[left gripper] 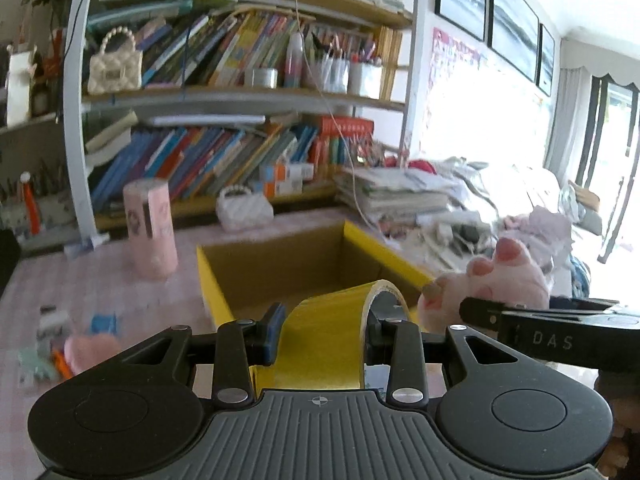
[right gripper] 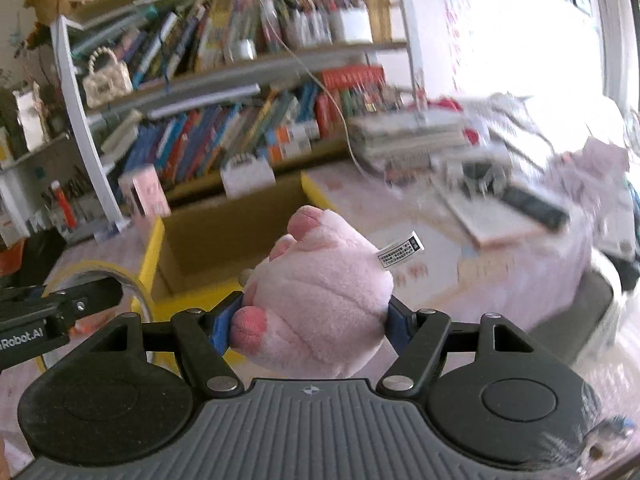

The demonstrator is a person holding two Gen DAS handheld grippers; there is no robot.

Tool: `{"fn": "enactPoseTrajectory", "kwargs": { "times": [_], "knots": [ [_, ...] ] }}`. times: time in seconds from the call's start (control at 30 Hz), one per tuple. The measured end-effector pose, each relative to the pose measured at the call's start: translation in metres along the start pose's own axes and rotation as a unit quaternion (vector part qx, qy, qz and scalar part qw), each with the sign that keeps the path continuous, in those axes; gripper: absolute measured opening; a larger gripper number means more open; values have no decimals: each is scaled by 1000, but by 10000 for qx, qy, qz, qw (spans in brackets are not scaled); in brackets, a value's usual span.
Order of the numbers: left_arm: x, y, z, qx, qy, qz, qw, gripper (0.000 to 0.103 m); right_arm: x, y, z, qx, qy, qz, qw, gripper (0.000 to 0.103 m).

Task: Organize objects
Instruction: 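Carry the pig and tape roll over the yellow box with both tools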

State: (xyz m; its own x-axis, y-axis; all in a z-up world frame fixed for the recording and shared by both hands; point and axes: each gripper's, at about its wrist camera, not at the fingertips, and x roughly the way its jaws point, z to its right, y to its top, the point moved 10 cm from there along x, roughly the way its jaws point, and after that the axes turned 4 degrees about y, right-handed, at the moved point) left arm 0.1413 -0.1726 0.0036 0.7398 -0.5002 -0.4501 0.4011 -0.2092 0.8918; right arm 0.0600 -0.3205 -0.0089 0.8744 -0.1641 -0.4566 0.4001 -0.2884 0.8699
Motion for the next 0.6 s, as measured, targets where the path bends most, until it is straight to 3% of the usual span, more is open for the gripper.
{"fn": "enactPoseTrajectory", "kwargs": {
  "times": [0.13,0.3,0.6],
  "knots": [
    [25,17,-1,-29,177,82,9998,35,21,34,1,-274,125,277,9992,69],
    [63,17,-2,-47,464,-119,9988,35,56,57,6,-620,296,307,9972,69],
    [103,12,-8,63,954,-390,9947,29,132,47,6,-1241,778,-413,9884,69]
  ]
}}
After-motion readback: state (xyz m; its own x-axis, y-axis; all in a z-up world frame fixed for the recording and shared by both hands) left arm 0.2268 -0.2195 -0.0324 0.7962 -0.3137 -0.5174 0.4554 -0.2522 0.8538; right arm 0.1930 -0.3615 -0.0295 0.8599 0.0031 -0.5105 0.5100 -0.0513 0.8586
